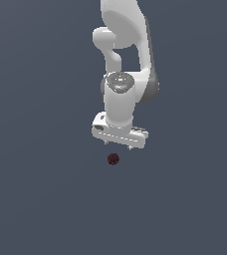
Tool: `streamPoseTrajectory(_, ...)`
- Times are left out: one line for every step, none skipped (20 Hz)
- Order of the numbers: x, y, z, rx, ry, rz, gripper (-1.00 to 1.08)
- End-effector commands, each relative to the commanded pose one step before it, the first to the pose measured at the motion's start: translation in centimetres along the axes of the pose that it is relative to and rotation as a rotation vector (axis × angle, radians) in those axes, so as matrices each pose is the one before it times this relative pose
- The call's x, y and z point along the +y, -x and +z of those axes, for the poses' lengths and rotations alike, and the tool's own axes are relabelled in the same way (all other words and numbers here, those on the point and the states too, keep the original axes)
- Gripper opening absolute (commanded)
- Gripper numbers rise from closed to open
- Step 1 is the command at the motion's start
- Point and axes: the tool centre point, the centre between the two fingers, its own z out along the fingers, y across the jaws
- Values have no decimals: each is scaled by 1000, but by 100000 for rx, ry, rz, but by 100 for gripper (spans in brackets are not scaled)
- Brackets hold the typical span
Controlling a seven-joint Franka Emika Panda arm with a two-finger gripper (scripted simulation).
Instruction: Pick up the object and move it to a goal position.
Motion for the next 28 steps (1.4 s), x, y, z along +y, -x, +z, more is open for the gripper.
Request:
streamPoseTrajectory(189, -138, 815, -497, 105, 7629, 100)
streamPoseTrajectory(73, -59, 322, -186, 63, 2996, 100)
streamPoseTrajectory(73, -61, 322, -179, 74, 2995, 100)
streamPoseTrajectory(72, -62, 321, -172, 85, 2992, 100)
streamPoseTrajectory(72, -64, 321, -164, 95, 2991, 100)
streamPoseTrajectory(71, -66, 321, -155, 105, 2989, 100)
streamPoseTrajectory(71, -68, 320, -146, 115, 2988, 100)
streamPoseTrajectory(70, -70, 320, -137, 124, 2985, 100)
streamPoseTrajectory(69, -71, 319, -127, 133, 2983, 100)
streamPoseTrajectory(68, -73, 316, -116, 139, 2957, 100)
streamPoseTrajectory(63, -71, 301, -101, 140, 2819, 100)
streamPoseTrajectory(59, -69, 285, -87, 138, 2665, 100)
streamPoseTrajectory(55, -66, 268, -74, 135, 2512, 100)
streamPoseTrajectory(50, -63, 251, -62, 131, 2357, 100)
streamPoseTrajectory(47, -61, 235, -52, 126, 2205, 100)
streamPoseTrajectory(43, -57, 218, -42, 120, 2050, 100)
streamPoseTrajectory(39, -54, 202, -34, 113, 1898, 100)
streamPoseTrajectory(36, -50, 186, -27, 106, 1746, 100)
streamPoseTrajectory(32, -46, 169, -21, 98, 1593, 100)
streamPoseTrajectory(29, -42, 153, -16, 89, 1441, 100)
streamPoseTrajectory(25, -38, 137, -12, 81, 1288, 100)
streamPoseTrajectory(22, -34, 121, -9, 72, 1137, 100)
streamPoseTrajectory(18, -29, 104, -6, 62, 983, 100)
streamPoseTrajectory(16, -25, 88, -4, 53, 833, 100)
streamPoseTrajectory(13, -21, 72, -3, 44, 682, 100)
streamPoseTrajectory(10, -16, 56, -1, 34, 529, 100)
streamPoseTrajectory(7, -11, 40, -1, 24, 377, 100)
streamPoseTrajectory(5, -8, 24, 0, 15, 229, 100)
